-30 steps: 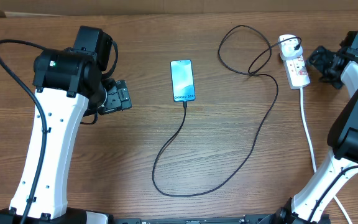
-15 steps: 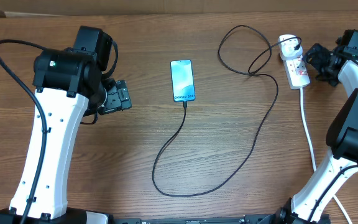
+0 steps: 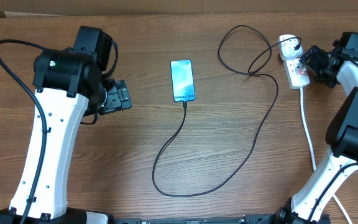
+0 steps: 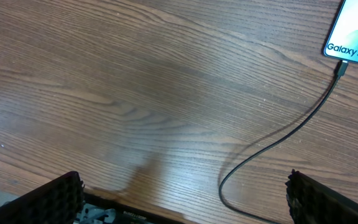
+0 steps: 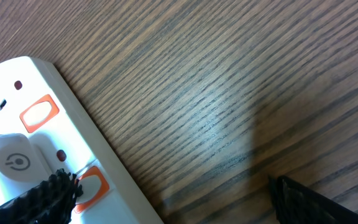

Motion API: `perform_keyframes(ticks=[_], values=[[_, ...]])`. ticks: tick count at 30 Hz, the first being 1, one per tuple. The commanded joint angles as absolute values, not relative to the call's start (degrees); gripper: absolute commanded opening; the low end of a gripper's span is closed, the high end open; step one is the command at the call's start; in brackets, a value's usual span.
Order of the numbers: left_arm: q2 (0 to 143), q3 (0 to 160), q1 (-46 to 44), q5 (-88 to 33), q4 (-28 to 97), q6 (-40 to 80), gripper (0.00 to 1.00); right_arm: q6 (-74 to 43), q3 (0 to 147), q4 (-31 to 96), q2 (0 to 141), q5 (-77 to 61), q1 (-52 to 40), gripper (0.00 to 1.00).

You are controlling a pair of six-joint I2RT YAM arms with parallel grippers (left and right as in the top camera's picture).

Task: Plug charger to phone and switch on socket

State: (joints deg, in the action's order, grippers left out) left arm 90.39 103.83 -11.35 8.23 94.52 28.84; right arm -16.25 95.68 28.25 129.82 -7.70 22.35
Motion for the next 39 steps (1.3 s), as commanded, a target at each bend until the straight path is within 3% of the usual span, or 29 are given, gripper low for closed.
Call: perform_keyframes(ticks=[1, 39], values=[[90.7, 103.5, -11.3, 9.0, 94.4, 30.1, 1.00, -16.0, 96.7, 29.0, 131.4, -8.6, 22.2, 1.00], [90.7, 103.5, -11.3, 9.0, 94.4, 30.0, 1.00, -16.0, 95.6, 29.3, 131.9, -8.7, 22.1, 1.00]])
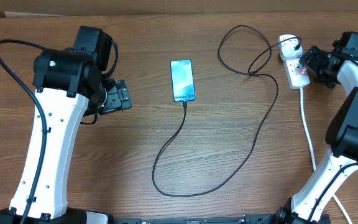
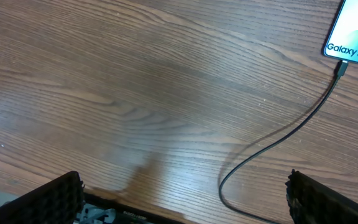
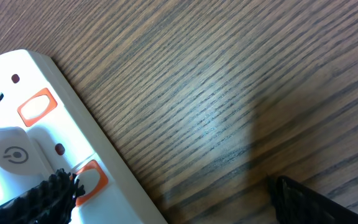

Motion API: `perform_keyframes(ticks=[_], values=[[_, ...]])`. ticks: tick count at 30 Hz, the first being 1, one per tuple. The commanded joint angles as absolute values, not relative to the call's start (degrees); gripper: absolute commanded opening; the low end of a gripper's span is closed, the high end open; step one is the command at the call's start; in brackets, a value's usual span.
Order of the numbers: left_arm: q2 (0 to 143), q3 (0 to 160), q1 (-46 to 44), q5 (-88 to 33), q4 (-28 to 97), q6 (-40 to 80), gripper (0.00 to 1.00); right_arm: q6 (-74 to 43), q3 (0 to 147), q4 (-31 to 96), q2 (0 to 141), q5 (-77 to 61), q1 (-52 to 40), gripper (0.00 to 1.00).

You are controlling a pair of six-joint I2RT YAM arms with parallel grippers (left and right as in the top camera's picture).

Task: Plug charger to phone and switch on socket

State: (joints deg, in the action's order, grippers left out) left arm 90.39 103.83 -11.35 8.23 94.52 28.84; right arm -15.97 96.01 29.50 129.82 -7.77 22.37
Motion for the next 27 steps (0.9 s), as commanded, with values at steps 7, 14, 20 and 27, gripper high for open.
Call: perform_keyframes(ticks=[7, 14, 20, 27], values=[[90.7, 103.5, -11.3, 9.0, 94.4, 30.1, 1.00, -16.0, 94.2, 27.7, 131.9, -8.7, 22.1, 1.00], [90.7, 103.5, -11.3, 9.0, 94.4, 30.0, 1.00, -16.0, 94.1, 27.9, 131.9, -8.7, 22.1, 1.00], [90.7, 103.5, -11.3, 9.0, 94.4, 30.0, 1.00, -16.0, 94.1, 28.6, 131.9, -8.7, 22.1, 1.00], [90.7, 103.5, -11.3, 9.0, 94.4, 30.1, 1.00, -16.0, 94.1, 29.0, 131.9, -8.6, 22.1, 1.00]])
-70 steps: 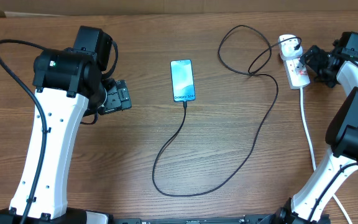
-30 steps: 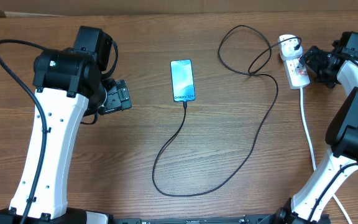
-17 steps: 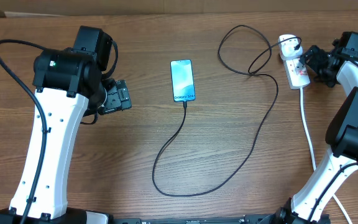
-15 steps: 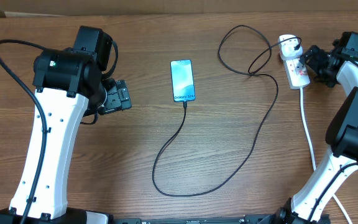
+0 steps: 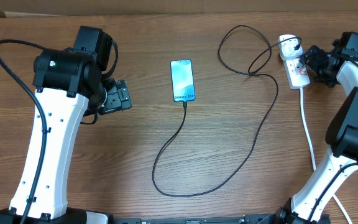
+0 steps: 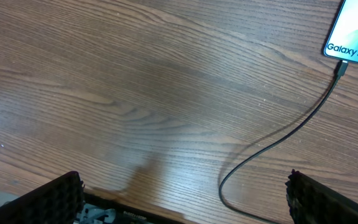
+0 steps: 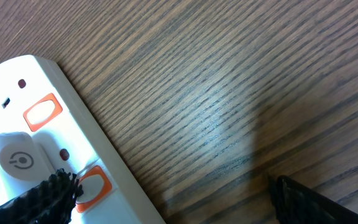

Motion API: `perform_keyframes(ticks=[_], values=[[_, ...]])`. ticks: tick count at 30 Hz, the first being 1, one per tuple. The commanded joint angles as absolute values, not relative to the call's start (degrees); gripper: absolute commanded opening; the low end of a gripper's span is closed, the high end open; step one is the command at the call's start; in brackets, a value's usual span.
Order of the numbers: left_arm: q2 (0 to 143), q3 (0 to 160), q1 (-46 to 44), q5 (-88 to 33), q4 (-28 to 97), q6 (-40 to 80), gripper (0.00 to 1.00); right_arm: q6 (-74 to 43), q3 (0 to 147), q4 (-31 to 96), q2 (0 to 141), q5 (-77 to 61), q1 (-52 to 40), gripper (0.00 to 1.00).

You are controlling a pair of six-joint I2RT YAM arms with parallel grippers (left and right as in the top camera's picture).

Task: Plug charger to phone and switch on socket

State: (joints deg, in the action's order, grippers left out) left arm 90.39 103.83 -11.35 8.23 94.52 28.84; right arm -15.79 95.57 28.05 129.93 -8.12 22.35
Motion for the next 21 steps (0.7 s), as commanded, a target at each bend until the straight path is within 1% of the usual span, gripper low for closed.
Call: perform_keyframes(ticks=[1, 10, 21], values=[[90.7, 103.5, -11.3, 9.0, 94.4, 30.0, 1.00, -16.0, 94.1, 29.0, 131.9, -8.7, 22.1, 1.00], [90.7, 103.5, -11.3, 9.0, 94.4, 30.1, 1.00, -13.3, 94.1, 29.5, 131.9, -8.6, 22.1, 1.00], [90.7, 103.5, -11.3, 9.0, 94.4, 30.1, 1.00, -13.2, 94.1, 29.6, 132.0, -7.1, 22.0, 1.00]])
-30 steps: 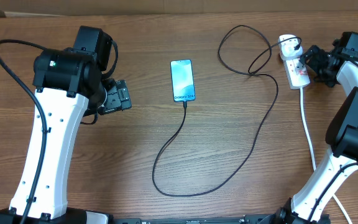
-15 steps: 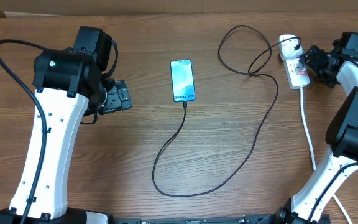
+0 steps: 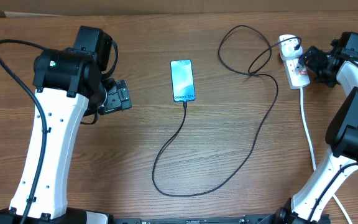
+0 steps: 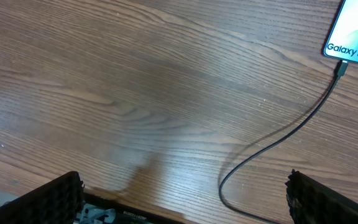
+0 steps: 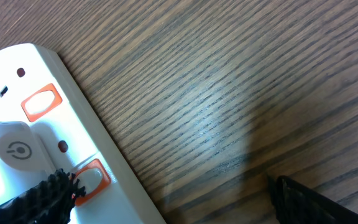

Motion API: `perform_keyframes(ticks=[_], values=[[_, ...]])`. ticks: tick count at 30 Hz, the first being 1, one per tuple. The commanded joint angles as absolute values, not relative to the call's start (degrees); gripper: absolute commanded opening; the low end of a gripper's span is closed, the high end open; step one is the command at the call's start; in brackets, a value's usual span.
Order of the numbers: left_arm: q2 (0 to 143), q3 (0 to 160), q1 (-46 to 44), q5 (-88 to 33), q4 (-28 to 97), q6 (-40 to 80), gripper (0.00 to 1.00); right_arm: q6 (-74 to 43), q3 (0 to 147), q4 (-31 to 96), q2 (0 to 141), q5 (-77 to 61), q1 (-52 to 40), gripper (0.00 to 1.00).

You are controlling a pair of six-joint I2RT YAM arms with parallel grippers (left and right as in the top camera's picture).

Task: Plug charger to phone and switch on socket

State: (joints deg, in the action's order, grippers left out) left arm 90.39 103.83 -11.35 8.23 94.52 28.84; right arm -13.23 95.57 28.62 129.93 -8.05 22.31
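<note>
The phone (image 3: 183, 80) lies screen-up at the table's middle back, its lit lower end (image 4: 352, 43) showing in the left wrist view. A black charger cable (image 3: 185, 134) is plugged into its near end and loops round to the white plug (image 3: 288, 45) in the white socket strip (image 3: 297, 70) at the back right. My right gripper (image 3: 308, 61) is open at the strip, one fingertip (image 5: 39, 198) by an orange switch (image 5: 91, 176); another orange switch (image 5: 41, 102) lies beyond. My left gripper (image 3: 122, 96) is open, left of the phone, holding nothing.
The strip's white lead (image 3: 308, 134) runs down the right side toward the table's front edge. The black cable forms a wide loop (image 3: 229, 162) across the middle front and a smaller loop (image 3: 244, 50) at the back.
The right wrist view has shifted very slightly against the socket strip. The left arm, phone and cable have not moved.
Through all the moments the phone lay plugged in at the middle and my left gripper stayed open to its left. My open right gripper stayed at the socket strip with a fingertip by the nearer orange switch, shifting only slightly.
</note>
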Motion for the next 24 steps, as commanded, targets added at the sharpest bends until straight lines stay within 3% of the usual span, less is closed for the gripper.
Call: perform_keyframes(ticks=[1, 10, 24], values=[[90.7, 103.5, -11.3, 9.0, 94.4, 30.0, 1.00, -13.2, 94.1, 29.5, 132.0, -7.1, 22.0, 1.00], [90.7, 103.5, -11.3, 9.0, 94.4, 30.1, 1.00, -13.5, 94.1, 28.1, 132.0, -2.1, 22.0, 1.00], [90.7, 103.5, -11.3, 9.0, 94.4, 30.0, 1.00, -13.6, 94.1, 27.1, 132.0, -6.5, 22.0, 1.00]])
